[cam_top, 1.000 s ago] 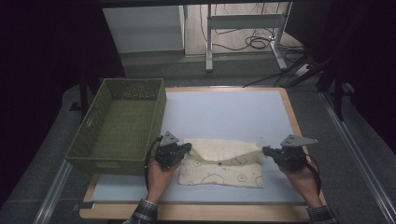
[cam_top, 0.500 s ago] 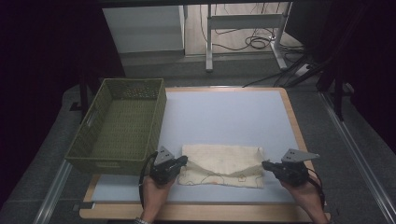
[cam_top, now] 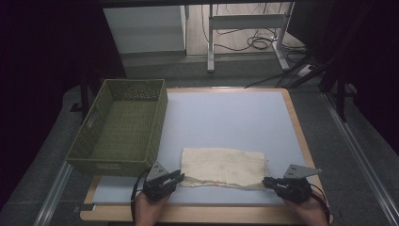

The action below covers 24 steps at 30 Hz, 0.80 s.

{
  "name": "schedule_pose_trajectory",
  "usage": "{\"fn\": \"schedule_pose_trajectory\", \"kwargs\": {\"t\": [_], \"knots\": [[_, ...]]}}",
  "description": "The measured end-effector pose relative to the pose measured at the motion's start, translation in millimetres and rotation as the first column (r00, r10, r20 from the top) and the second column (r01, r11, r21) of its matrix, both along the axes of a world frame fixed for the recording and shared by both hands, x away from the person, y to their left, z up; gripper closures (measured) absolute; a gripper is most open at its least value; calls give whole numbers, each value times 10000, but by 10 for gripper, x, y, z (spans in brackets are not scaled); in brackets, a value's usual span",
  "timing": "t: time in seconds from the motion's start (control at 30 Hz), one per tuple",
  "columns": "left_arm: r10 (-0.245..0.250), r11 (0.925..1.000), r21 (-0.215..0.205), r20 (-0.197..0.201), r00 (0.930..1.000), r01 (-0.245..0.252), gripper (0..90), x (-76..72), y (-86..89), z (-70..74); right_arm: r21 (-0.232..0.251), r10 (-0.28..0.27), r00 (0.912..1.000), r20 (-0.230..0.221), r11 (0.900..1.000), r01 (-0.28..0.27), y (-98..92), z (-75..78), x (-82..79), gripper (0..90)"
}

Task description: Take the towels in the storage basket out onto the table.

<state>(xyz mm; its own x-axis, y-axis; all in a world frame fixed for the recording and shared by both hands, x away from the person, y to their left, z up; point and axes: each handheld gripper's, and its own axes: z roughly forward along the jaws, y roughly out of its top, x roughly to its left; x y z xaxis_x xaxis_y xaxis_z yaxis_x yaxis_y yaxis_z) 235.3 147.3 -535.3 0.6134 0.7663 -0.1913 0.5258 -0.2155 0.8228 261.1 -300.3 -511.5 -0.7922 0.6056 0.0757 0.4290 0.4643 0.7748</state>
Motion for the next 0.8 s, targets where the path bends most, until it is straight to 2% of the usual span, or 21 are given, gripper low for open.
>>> {"fn": "schedule_pose_trajectory", "kwargs": {"t": [0.03,0.1,0.17,0.23,0.33,0.37,0.4,0.47,0.53,0.57,0.6,0.63,0.67,0.8], "knots": [[47,10000,21,-33,10000,-47,547,-6,8,20,-20,-40,10000,16,10000,40,-21,17,-14,756],[36,10000,-43,73,10000,-35,485,2,-9,88,-22,-224,9996,192,9997,224,-88,93,-30,732],[-28,10000,-29,87,10000,29,476,18,-28,108,-38,-326,9991,259,9995,327,-107,119,-24,726],[-102,9997,246,175,9998,97,468,96,-110,149,-34,-583,9973,452,9983,585,-149,179,31,706],[-55,9995,318,189,9998,49,469,164,-158,170,-73,-787,9952,582,9968,792,-159,214,113,698],[-36,9995,303,185,9998,30,469,222,-192,184,-84,-856,9945,608,9962,863,-157,222,146,697],[-33,9993,367,235,9997,24,469,306,-250,206,-96,-1030,9927,632,9945,1038,-137,229,267,700],[63,9979,644,326,9994,-84,470,427,-329,235,-125,-1149,9913,635,9932,1159,-100,223,388,705],[105,9975,701,356,9993,-129,478,470,-352,245,-165,-1226,9908,571,9922,1237,-62,218,494,711],[162,9963,838,439,9989,-199,492,542,-381,265,-165,-1226,9908,571,9922,1237,-62,218,494,711],[323,9949,936,535,9980,-372,494,597,-401,279,-341,-1366,9881,708,9897,1393,-15,229,610,715],[412,9942,965,567,9975,-466,496,638,-412,289,-391,-1421,9872,729,9886,1452,-3,236,643,715],[577,9925,1046,519,9970,-629,503,756,-429,308,-362,-1471,9864,734,9880,1501,7,246,698,715],[1189,9796,1559,587,9912,-1267,513,930,-411,284,-523,-1613,9846,678,9849,1650,55,216,847,707]]}}
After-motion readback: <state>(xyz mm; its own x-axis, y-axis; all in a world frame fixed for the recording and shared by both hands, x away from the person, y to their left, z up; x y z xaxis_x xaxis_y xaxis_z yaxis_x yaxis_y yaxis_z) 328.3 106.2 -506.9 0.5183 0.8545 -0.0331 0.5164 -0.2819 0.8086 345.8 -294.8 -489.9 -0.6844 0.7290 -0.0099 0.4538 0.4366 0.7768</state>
